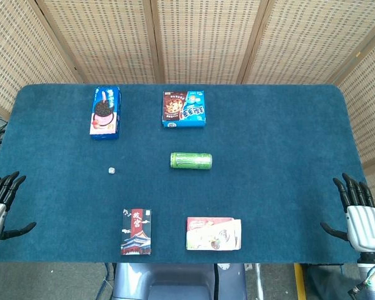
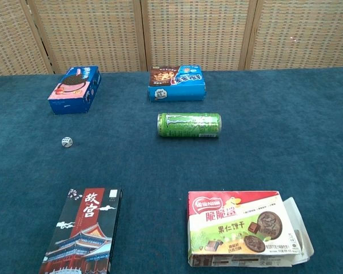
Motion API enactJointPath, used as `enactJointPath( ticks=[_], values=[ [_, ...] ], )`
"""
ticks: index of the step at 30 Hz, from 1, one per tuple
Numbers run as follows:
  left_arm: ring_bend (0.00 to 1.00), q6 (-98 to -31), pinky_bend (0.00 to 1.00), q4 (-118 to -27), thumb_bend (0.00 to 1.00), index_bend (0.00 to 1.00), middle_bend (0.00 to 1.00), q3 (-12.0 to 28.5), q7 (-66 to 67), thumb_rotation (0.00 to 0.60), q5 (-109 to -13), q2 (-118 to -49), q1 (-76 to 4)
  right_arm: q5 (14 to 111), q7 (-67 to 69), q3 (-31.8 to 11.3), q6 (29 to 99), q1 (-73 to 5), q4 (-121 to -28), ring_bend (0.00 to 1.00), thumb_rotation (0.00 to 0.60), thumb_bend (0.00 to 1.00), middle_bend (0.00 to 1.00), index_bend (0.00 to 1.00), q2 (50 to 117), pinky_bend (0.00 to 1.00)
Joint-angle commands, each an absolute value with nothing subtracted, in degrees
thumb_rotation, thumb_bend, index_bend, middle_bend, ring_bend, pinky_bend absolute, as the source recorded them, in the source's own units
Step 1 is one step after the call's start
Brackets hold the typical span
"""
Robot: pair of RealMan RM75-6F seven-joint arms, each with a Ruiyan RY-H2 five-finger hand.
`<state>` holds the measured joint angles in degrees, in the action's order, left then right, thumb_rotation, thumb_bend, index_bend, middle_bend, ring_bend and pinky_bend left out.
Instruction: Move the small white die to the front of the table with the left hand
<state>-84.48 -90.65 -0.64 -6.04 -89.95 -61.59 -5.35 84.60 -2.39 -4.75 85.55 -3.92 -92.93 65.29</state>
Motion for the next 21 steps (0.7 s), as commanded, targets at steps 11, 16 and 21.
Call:
enactJointPath(
  ticks=[11, 16, 21],
  values=[
    [0.0, -82.4, 0.0, -90.4, 0.0, 0.0, 0.0, -0.4, -6.3, 0.6, -89.0, -61.8, -6.3, 84.4, -2.4, -4.8, 85.6, -3.8, -93.1, 0.0, 0.6, 0.0, 0.0, 0.03, 65.3, 0.0],
    [0.0, -74.4, 0.0, -91.0, 0.0, 0.0, 0.0, 1.4, -7.4, 0.6, -86.3, -61.1, -11.1, 84.2, -2.5, -4.8, 85.4, -3.9, -93.2, 0.0, 0.6, 0.0, 0.0, 0.03, 65.3, 0.0],
    [0.0, -64.1, 0.0, -89.8, 0.0, 0.0, 0.0, 5.8, -5.4, 0.6, -81.9, -62.4, -19.2, 84.2, -2.4, -4.8, 85.3, -4.0, -93.1, 0.0, 0.6, 0.0, 0.0, 0.04, 65.3, 0.0]
  ],
)
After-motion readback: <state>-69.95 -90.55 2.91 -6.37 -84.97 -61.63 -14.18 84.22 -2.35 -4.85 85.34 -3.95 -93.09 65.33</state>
